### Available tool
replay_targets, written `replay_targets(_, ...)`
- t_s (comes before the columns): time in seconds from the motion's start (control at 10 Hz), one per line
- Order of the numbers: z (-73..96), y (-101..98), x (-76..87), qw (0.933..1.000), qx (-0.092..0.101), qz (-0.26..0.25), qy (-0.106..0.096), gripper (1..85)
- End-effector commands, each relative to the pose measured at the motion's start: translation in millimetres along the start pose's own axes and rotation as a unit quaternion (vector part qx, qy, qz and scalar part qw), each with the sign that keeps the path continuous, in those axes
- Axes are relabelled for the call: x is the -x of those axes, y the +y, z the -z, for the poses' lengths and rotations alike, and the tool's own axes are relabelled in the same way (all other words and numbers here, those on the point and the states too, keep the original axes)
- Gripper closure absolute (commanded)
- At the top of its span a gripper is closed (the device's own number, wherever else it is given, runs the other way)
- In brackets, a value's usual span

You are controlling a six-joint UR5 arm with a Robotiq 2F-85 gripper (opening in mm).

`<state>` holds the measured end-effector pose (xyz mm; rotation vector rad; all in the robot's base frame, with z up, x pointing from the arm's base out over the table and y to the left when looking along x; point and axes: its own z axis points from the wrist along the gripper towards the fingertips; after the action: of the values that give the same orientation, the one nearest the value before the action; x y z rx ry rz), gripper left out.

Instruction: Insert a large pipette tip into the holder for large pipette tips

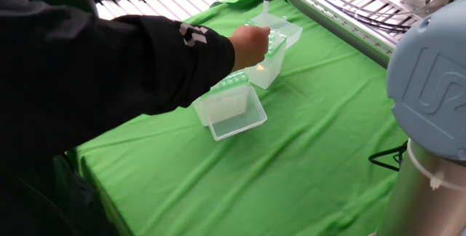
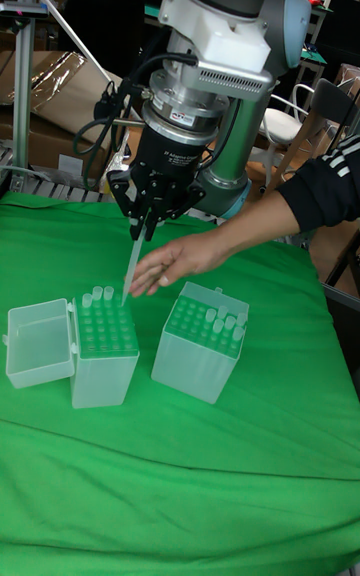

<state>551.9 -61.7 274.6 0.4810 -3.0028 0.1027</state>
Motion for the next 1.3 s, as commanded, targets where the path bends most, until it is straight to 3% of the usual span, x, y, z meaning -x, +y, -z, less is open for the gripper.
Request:
replay_targets(0.0, -2.1, 3.1, 1.6, 1.0000, 0.005, 0.001, -0.005, 85.0)
replay_targets(0.9, -17.1, 2.2, 5.1, 0.9999, 0.002, 0.006, -0.014, 85.0)
replay_targets(1.0, -19.6, 2.4, 7.4, 0.9998, 0.004, 0.009, -0.018, 83.0)
replay_targets(1.2, -21.7, 6.2, 11.4, 0.9993, 0.016, 0.024, -0.024, 70.3)
